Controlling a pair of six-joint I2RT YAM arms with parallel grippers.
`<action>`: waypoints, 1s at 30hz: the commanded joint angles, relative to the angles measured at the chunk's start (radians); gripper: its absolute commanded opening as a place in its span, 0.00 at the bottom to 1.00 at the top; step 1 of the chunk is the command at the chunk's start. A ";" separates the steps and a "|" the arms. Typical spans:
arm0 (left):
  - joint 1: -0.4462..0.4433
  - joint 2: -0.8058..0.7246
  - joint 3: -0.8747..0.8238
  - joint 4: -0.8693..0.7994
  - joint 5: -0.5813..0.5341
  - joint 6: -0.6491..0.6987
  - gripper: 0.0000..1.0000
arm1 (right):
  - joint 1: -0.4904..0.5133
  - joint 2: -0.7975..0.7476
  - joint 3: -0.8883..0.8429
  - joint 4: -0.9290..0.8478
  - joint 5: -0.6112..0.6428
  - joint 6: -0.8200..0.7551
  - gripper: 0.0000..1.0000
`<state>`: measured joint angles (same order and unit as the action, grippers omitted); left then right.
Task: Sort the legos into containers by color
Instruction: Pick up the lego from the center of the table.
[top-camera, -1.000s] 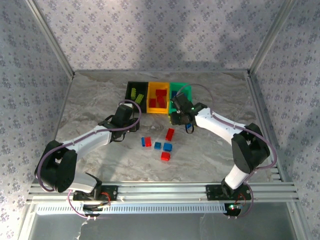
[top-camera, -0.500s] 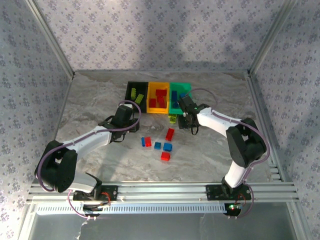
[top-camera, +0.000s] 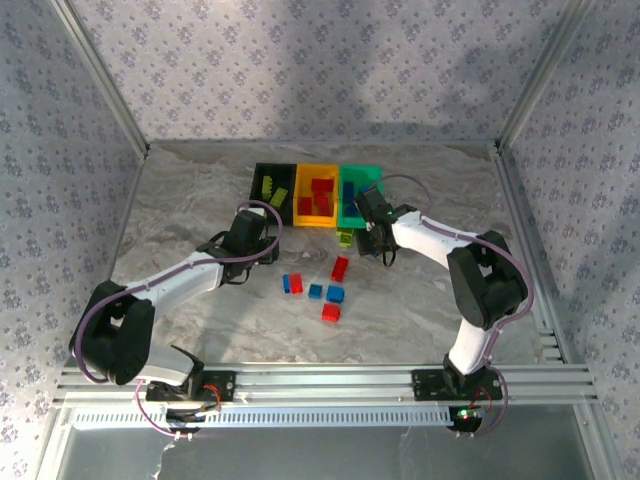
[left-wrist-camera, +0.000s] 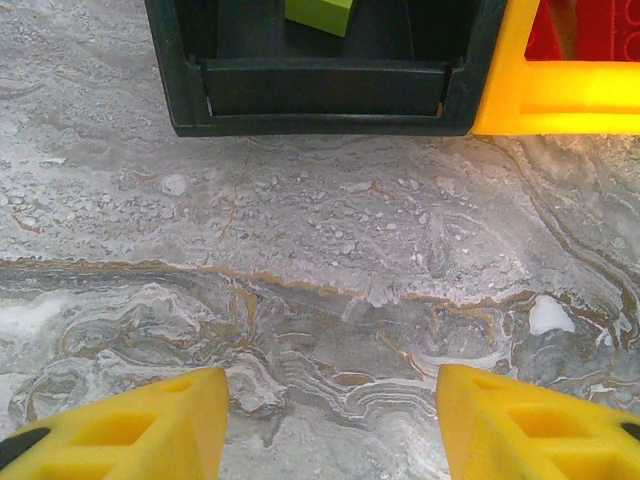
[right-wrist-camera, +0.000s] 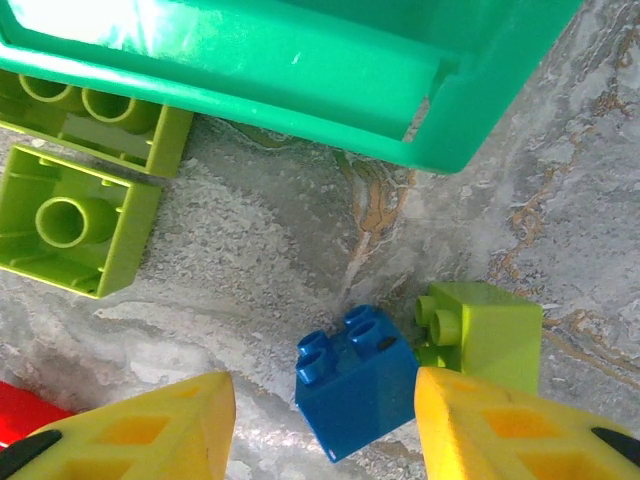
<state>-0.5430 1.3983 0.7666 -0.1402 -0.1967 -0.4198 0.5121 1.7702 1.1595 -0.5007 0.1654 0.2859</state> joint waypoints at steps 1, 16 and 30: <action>0.004 0.004 -0.002 0.016 0.012 -0.010 0.57 | -0.011 0.028 0.025 -0.035 0.032 -0.028 0.52; 0.004 0.004 -0.002 0.016 0.011 -0.008 0.57 | 0.006 0.068 0.023 -0.016 0.036 -0.026 0.47; 0.004 0.006 -0.002 0.017 0.014 -0.010 0.57 | 0.044 -0.049 0.105 -0.089 0.051 -0.024 0.37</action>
<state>-0.5430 1.3983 0.7666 -0.1333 -0.1940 -0.4194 0.5434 1.8000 1.1961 -0.5461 0.2062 0.2642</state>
